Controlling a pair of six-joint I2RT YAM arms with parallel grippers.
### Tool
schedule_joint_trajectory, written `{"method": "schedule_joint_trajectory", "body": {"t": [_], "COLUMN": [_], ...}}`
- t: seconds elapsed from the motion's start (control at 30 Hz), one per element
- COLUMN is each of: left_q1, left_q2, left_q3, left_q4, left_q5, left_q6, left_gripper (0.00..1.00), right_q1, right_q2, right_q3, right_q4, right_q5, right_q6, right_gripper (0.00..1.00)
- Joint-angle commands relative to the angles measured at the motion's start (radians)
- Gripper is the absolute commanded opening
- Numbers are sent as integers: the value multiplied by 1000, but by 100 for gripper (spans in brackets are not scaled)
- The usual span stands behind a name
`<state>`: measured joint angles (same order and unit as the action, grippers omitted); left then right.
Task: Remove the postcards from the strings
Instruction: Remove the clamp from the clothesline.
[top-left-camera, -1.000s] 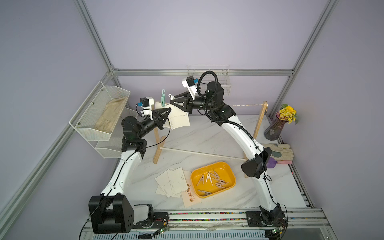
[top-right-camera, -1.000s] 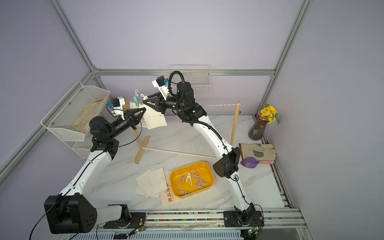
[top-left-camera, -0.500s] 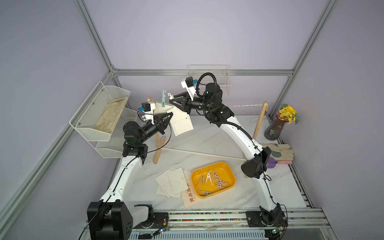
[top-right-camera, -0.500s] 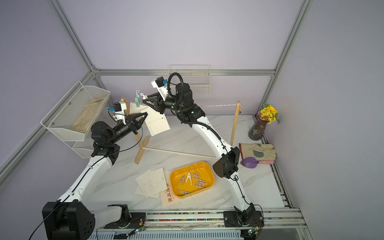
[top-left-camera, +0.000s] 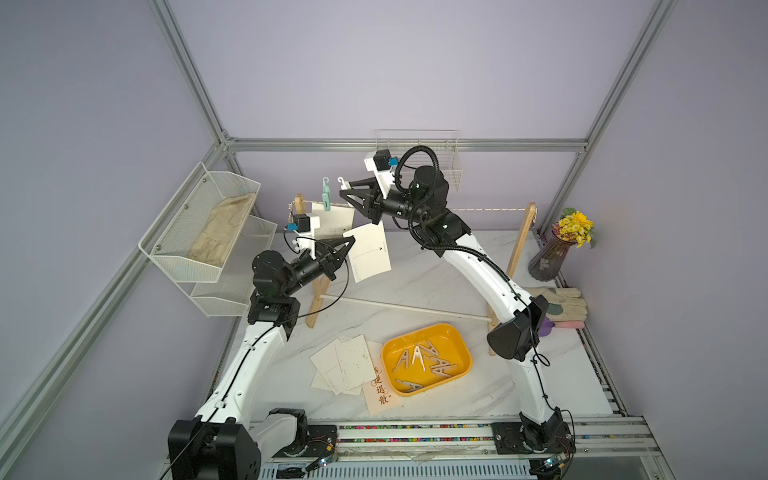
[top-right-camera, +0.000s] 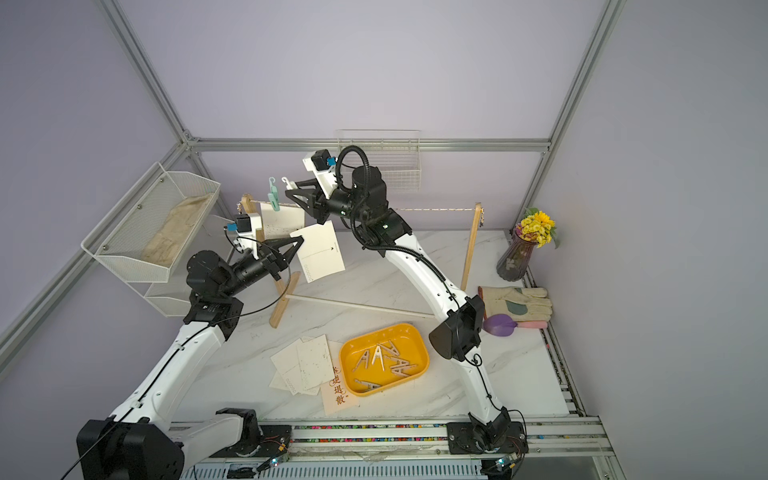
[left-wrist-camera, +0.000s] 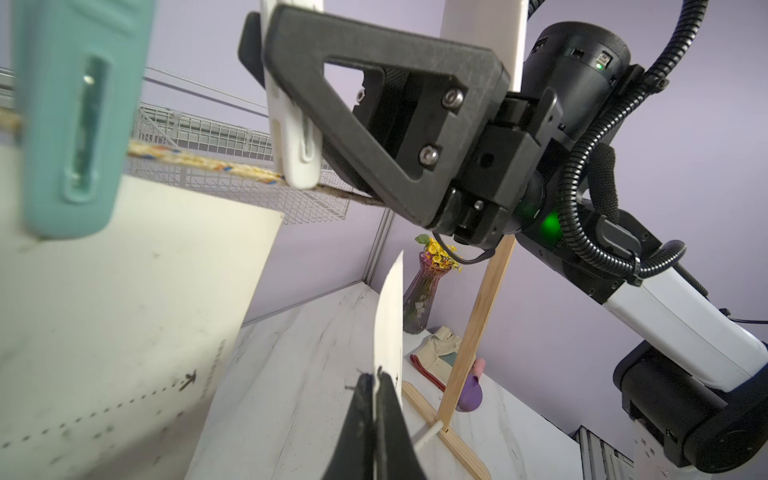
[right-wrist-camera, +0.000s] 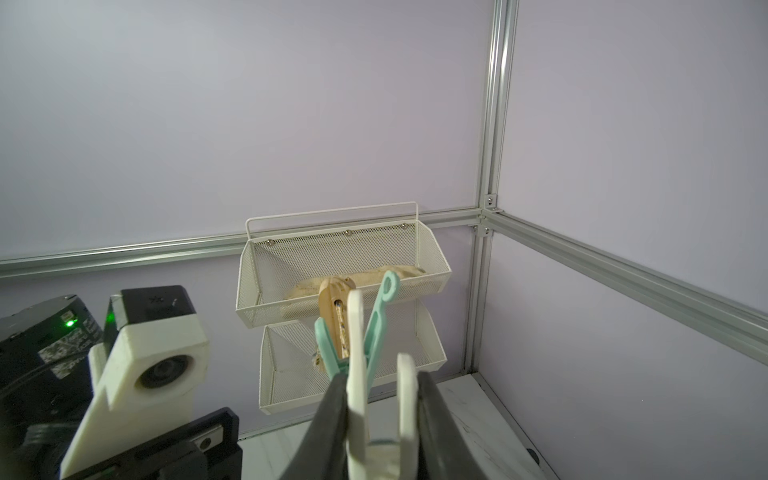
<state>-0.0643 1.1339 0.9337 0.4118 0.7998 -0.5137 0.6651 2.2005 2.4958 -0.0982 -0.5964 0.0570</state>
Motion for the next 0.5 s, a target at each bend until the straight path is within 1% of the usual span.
{"method": "schedule_joint_trajectory", "body": {"t": [0.0,0.27,0.47], "left_q1": [-8,-17,-23], "left_q2": [-34,-63,-97], "left_q3": [-33,-38,-56], "left_q4": [4,-14,-31], "left_q5": [3,6,-2], "left_q6": [5,0,-14], "left_gripper": [3,3,3], "right_q1": [4,5,4], "right_q2": [-51,-87,-159], "right_q3": [-8,-33,-108], "right_q4": [41,55,92], "right_q5": [14,52,77], "right_q6": [-21,-59,-94], "right_gripper": [23,23,23]}}
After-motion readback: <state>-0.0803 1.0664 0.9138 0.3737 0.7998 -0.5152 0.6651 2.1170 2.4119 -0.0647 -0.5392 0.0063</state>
